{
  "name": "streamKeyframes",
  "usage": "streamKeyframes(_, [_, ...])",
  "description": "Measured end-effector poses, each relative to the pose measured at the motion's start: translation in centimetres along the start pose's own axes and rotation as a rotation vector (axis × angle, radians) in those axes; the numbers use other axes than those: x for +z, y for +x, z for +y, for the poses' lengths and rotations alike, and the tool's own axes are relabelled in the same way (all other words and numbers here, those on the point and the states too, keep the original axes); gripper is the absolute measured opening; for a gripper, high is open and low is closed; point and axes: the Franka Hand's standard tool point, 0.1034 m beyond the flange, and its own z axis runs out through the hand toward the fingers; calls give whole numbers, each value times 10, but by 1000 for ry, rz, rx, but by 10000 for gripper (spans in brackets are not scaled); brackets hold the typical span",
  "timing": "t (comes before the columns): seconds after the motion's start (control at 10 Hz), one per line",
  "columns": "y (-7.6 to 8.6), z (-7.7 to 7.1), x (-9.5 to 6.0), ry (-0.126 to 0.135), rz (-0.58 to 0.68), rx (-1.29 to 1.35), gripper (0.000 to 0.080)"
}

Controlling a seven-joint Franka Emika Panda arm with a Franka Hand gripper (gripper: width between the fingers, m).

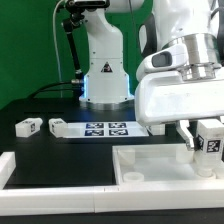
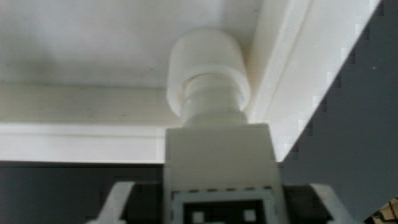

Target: Assemble square table

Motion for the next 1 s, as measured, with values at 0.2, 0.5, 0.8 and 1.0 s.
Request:
streamKeyframes(0.2, [-1, 1, 1, -1, -2, 0, 285])
streamKeyframes(0.5, [-4, 2, 3, -3, -6, 0, 285])
streamKeyframes(0.8, [-4, 2, 3, -3, -6, 0, 473])
streamKeyframes(1.0, [-4, 2, 3, -3, -6, 0, 637])
